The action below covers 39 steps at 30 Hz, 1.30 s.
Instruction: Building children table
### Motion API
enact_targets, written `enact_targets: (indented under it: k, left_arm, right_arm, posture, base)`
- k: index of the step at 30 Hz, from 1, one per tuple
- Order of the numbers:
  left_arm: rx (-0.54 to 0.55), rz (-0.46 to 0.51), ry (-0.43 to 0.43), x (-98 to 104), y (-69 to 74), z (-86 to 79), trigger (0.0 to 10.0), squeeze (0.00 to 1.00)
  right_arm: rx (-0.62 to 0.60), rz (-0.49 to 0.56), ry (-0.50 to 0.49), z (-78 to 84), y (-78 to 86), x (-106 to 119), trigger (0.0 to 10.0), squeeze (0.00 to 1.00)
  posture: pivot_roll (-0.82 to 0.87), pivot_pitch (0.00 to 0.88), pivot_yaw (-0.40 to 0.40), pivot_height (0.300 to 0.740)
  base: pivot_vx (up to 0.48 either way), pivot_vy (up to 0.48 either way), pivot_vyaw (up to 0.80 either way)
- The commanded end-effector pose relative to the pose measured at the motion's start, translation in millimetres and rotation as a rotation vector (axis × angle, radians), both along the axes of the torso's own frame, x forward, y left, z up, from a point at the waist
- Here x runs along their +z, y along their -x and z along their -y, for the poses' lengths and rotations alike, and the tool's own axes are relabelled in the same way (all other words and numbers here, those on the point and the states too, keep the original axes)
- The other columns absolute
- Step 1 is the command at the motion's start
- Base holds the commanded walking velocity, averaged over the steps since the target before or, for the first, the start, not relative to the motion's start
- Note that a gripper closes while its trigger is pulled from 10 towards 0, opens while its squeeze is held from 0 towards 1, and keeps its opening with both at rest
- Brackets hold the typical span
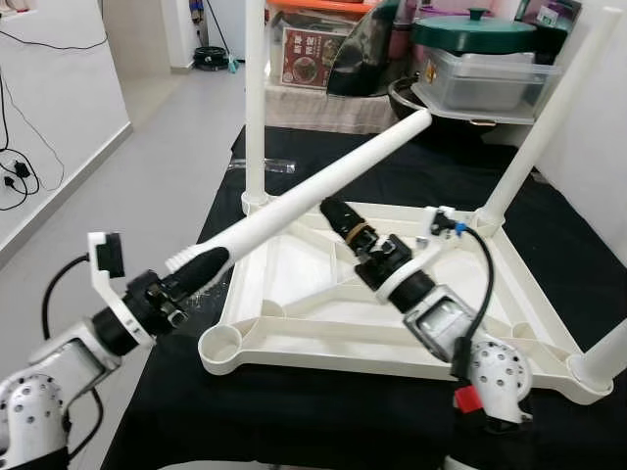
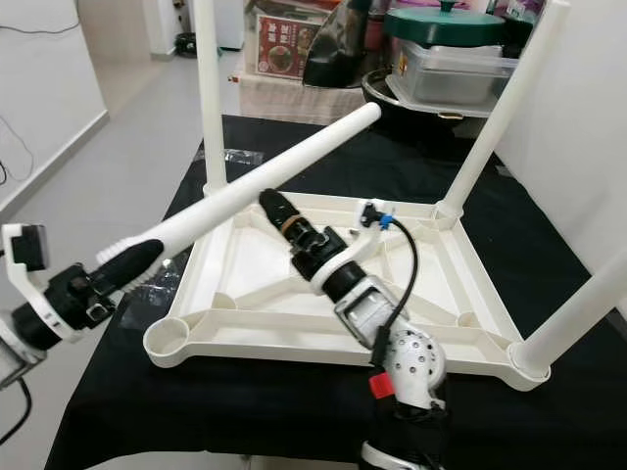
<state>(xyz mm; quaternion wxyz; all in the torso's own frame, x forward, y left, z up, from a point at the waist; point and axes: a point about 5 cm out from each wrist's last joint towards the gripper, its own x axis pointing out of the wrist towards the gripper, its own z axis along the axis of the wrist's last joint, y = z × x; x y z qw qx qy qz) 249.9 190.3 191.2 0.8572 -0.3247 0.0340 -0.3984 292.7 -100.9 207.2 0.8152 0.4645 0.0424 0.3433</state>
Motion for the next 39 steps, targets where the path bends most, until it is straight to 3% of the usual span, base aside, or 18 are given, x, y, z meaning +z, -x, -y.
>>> enact_targets:
  k: [1, 8, 19, 39]
  left_arm:
    - [-0.018, 0.01, 0.009, 0, 2.4, 8.6, 10.0, 0.0]
    - [-0.056, -0.002, 0.035, -1, 2.1, 27.7, 10.0, 0.0]
    - [-0.137, -0.009, 0.048, -3, 2.8, 55.0, 10.0, 0.0]
    - [-0.156, -0.032, 0.054, -9, 10.1, 63.8, 10.0, 0.0]
  right_arm:
    - [0.027, 0.002, -0.039, -4.1, 2.3, 5, 10.0, 0.0]
    - [0.072, -0.021, -0.057, -13.9, 4.5, 6, 10.0, 0.0]
    - [0.043, -0.094, -0.057, -28.2, -2.3, -2, 10.0, 0.0]
    - [-0.023, -0.109, -0.079, -25.1, -14.9, 5, 10.0, 0.0]
  posture:
    - [0.1, 0.0, -0.104, 0.74]
    - [0.1, 0.0, -0.107, 0.74]
    - [0.09, 0.002, -0.107, 0.74]
    - [0.09, 0.003, -0.106, 0.74]
  base:
    - [0.0, 0.0, 0.0]
    - [0.0, 0.0, 0.0]
    - [0.0, 0.0, 0.0]
    - [0.0, 0.0, 0.0]
